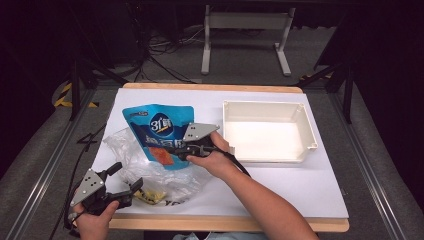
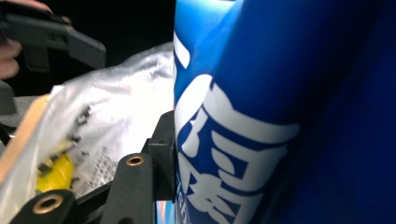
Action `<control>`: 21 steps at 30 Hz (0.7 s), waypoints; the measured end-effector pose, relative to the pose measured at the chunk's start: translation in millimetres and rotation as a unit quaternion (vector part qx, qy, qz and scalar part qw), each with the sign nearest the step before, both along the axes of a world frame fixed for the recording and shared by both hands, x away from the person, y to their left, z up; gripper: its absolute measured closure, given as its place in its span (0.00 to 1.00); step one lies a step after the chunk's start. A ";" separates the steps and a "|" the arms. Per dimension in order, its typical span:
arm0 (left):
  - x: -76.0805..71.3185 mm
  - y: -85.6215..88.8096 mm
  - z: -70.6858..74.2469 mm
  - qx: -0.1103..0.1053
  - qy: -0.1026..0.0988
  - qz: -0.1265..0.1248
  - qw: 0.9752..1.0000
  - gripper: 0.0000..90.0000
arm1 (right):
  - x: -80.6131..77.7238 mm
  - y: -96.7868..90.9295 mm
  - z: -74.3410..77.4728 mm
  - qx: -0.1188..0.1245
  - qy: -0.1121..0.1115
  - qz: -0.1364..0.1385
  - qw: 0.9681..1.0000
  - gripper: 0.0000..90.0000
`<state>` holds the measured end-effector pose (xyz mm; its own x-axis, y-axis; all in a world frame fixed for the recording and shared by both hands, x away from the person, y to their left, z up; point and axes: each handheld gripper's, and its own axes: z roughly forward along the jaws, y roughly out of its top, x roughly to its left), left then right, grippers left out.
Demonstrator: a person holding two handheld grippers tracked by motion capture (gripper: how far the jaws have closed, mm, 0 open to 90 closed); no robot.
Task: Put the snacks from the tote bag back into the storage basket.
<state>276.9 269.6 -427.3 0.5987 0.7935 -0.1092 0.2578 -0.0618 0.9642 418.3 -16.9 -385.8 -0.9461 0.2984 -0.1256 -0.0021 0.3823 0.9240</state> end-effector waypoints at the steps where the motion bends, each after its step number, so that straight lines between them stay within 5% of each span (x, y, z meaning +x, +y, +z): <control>1: 0.0 0.1 0.0 -0.001 0.000 0.001 1.000 0.12 | -0.5 0.7 2.8 0.005 0.003 0.003 1.000 0.63; 6: 0.0 0.7 0.1 -0.001 0.001 0.001 1.000 0.12 | -4.5 4.2 23.5 0.007 -0.014 0.020 1.000 0.63; 11: -0.3 0.7 0.5 -0.003 0.000 0.002 1.000 0.12 | -8.7 4.0 44.0 0.004 0.003 0.036 0.999 0.64; 15: -0.3 0.6 0.4 -0.002 0.001 0.002 1.000 0.12 | -11.2 2.9 55.9 0.001 -0.009 0.043 0.999 0.64; 21: 0.2 0.5 0.0 -0.003 0.000 0.003 1.000 0.12 | -14.8 -3.9 76.2 0.011 0.004 0.052 0.999 0.64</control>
<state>277.2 270.1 -427.3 0.5944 0.7961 -0.1139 0.2590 -0.0555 0.9643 403.5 -20.8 -309.6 -0.9732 0.2005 -0.1130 -0.0342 0.3594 0.9326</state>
